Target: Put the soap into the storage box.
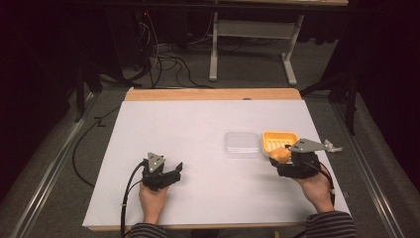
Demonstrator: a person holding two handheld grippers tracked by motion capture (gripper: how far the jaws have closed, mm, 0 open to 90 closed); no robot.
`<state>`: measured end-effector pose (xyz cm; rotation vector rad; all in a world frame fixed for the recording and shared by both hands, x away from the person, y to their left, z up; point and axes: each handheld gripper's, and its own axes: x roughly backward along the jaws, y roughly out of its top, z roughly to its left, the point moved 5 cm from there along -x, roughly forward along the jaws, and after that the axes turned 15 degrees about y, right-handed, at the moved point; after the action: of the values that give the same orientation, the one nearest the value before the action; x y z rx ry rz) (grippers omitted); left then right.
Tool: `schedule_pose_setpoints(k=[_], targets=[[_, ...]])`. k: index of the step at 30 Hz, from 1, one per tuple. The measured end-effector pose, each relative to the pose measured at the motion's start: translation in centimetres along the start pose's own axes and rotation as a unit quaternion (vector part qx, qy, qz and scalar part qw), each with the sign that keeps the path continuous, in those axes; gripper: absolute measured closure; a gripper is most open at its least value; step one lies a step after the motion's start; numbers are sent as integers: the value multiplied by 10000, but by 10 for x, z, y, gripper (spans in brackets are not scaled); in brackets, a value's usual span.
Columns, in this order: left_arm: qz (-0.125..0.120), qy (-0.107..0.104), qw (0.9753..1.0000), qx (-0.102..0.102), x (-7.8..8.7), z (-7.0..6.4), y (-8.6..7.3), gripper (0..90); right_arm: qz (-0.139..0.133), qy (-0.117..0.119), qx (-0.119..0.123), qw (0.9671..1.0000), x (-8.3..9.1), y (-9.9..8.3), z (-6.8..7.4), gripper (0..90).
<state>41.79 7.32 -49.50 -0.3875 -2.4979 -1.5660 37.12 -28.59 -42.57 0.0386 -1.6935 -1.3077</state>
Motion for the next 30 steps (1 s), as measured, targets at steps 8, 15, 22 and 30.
schedule_pose_setpoints(k=[8, 15, 22, 30], targets=[[-13, -14, 10000, 7, 0, 0, 0, 239, -99, -53, -208, 9997, 3, 4, -17, 279], [-11, -17, 10000, 11, 0, 0, 0, 239, -196, -1, -514, 9985, 1, 5, -31, 279], [-6, -26, 10000, 6, 0, 0, 0, 239, -122, -30, -739, 9972, -8, 3, -47, 278], [-14, -15, 10000, 10, 0, 0, 0, 238, -119, -82, -922, 9956, -24, 2, -61, 279]])
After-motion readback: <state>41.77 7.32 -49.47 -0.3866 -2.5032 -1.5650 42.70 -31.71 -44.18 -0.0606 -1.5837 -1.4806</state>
